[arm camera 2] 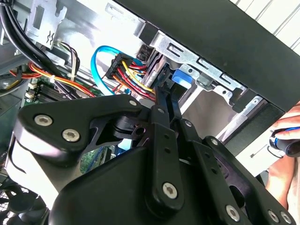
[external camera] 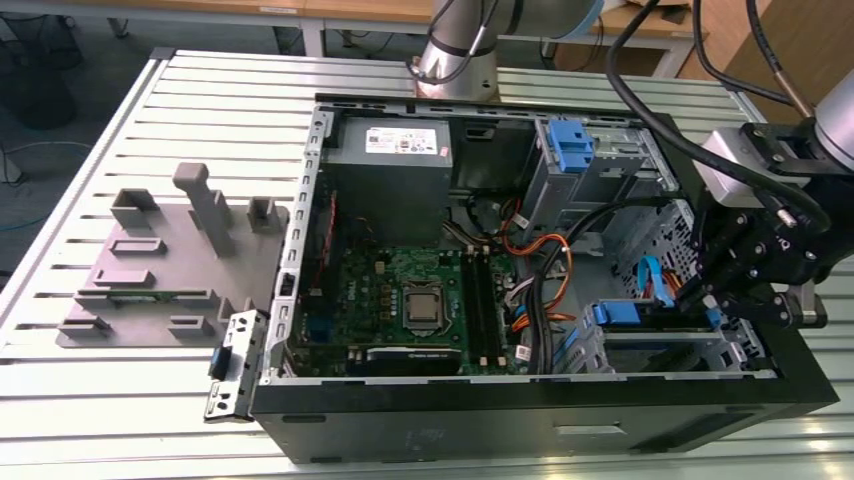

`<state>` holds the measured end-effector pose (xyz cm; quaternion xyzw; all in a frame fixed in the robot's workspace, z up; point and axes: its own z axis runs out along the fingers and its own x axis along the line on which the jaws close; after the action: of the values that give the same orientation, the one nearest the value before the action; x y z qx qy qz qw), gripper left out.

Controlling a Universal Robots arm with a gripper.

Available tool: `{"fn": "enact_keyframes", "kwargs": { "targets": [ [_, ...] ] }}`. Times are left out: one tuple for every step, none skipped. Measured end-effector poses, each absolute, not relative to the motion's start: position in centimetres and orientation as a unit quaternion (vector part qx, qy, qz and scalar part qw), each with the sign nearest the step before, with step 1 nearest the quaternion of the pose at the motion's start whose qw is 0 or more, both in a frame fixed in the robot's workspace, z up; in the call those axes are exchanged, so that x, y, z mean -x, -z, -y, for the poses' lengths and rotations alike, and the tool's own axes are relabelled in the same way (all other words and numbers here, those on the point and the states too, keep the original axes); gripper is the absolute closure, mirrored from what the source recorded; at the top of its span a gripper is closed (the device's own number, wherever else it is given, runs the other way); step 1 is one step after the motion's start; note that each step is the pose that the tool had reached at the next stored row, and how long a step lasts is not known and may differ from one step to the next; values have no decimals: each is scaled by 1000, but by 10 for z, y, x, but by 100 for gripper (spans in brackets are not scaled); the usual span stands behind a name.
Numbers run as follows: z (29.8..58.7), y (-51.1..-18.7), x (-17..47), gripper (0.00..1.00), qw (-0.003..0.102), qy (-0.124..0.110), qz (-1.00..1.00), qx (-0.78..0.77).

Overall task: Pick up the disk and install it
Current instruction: 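Insert the second disk wire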

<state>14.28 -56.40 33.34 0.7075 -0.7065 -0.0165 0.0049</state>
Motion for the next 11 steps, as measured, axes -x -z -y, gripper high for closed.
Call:
{"fn": "enact_keyframes", "kwargs": {
  "targets": [
    [564, -333, -143, 84, 5, 16, 707, -707],
    [564, -333, -143, 84, 5, 16, 707, -707],
    [564, -333, -143, 84, 5, 16, 707, -707],
    [564, -333, -143, 84, 5, 16, 707, -707],
    [564, -333, -143, 84, 5, 16, 707, -707],
    [564, -333, -143, 84, 5, 16, 707, -707],
    [564, -332, -143, 84, 5, 16, 707, -707],
    [564, -332, -143, 84, 5, 16, 707, -707],
    [564, -332, -143, 84, 5, 16, 707, -707],
    [564, -333, -143, 84, 5, 17, 707, -707],
    [564, -333, -143, 84, 5, 17, 707, -707]
  ]
}}
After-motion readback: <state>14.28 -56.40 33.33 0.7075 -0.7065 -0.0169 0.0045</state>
